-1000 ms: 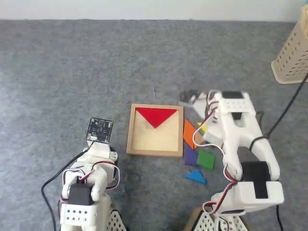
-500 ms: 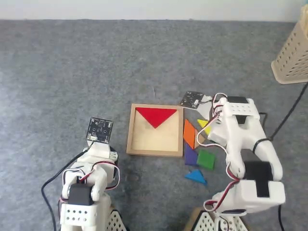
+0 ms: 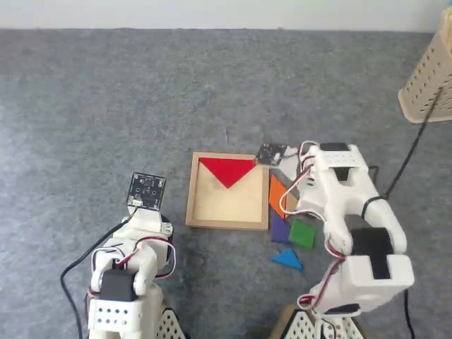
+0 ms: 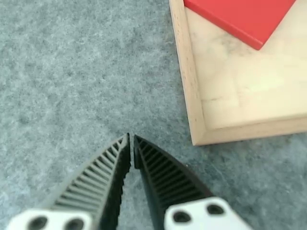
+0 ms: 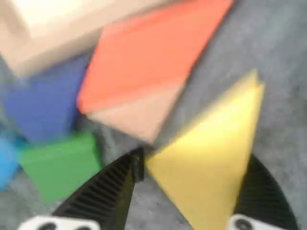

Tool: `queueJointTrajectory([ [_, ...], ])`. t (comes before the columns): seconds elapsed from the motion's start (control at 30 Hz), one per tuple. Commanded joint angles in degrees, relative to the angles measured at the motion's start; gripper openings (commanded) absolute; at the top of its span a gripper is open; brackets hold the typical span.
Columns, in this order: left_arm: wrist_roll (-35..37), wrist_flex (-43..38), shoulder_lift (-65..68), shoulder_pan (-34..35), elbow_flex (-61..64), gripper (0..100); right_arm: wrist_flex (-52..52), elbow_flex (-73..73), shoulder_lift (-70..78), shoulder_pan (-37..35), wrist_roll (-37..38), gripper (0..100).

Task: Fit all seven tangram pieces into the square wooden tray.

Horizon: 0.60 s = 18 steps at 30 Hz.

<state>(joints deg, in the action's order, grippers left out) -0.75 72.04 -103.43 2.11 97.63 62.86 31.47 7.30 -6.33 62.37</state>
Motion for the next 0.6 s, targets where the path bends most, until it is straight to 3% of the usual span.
queueJointTrajectory([
  [0.0,0.4,0.4,-1.2,0.3,-1.1,1,1.3,-0.4,0.8,-0.2,-1.8,18.0],
  [0.2,0.4,0.4,-1.2,0.3,-1.1,1,1.2,-0.8,0.7,0.6,-6.8,0.8],
  [0.57,0.4,0.4,-1.2,0.3,-1.1,1,7.8,-13.1,-0.7,4.3,-20.0,0.7],
])
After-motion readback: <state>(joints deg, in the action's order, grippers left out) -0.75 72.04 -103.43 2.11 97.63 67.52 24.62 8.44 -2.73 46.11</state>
